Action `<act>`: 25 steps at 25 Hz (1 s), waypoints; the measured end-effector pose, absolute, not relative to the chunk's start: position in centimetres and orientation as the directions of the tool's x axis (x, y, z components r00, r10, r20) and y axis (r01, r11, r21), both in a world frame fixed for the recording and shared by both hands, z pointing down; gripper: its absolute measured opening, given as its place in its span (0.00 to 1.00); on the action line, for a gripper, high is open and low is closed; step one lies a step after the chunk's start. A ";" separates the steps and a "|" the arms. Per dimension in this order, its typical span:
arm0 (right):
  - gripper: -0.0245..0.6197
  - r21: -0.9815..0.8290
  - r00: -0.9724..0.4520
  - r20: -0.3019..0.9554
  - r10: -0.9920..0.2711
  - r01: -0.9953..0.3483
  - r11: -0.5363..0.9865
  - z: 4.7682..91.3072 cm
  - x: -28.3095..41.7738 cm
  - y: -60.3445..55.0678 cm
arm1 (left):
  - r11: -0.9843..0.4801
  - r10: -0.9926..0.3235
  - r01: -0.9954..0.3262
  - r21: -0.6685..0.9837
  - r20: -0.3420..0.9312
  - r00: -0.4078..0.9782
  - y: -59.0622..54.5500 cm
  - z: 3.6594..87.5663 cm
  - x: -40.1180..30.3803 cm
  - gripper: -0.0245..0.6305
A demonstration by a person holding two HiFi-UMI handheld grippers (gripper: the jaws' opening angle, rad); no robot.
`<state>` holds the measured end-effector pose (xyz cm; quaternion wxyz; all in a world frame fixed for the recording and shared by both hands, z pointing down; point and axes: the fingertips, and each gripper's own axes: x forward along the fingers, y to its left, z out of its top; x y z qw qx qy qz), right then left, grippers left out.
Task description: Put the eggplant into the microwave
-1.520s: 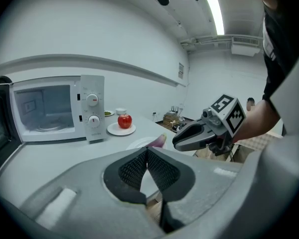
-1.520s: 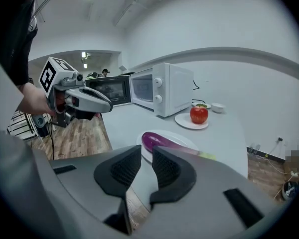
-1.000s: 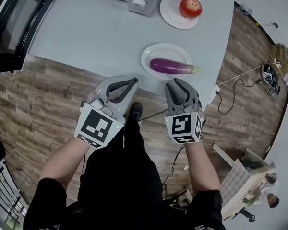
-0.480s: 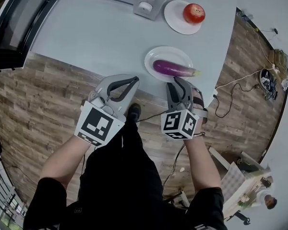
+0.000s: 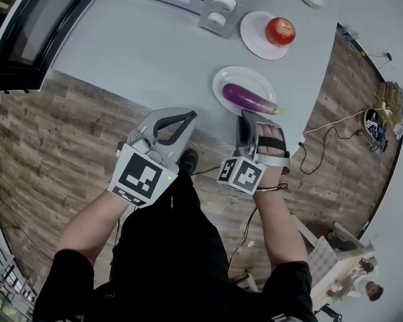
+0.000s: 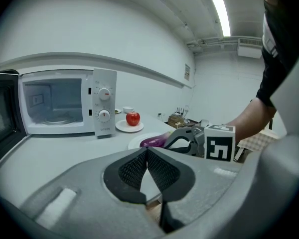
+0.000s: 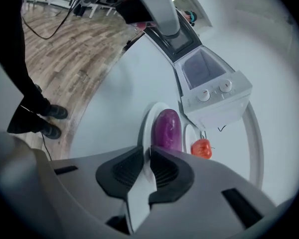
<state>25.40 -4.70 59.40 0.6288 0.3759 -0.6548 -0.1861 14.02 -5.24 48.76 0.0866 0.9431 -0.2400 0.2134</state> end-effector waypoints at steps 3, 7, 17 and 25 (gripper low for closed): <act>0.11 0.739 0.112 0.666 -0.738 -0.239 0.630 59.4 25.6 -5.4 | -0.868 -0.418 -0.492 0.059 0.447 0.791 -5.2 48.7 13.9 0.05; 0.10 0.761 0.115 0.641 -0.759 -0.224 0.609 59.2 25.5 -6.2 | -0.866 -0.421 -0.496 0.059 0.449 0.788 -5.2 48.7 13.8 0.05; 0.08 0.827 0.090 0.547 -0.832 -0.209 0.521 58.5 25.7 -6.4 | -0.860 -0.434 -0.509 0.044 0.462 0.773 -5.4 49.4 13.6 0.05; 0.07 0.867 0.085 0.485 -0.871 -0.182 0.465 57.4 25.9 -6.2 | -0.854 -0.446 -0.519 0.038 0.463 0.766 -5.3 49.6 13.7 0.05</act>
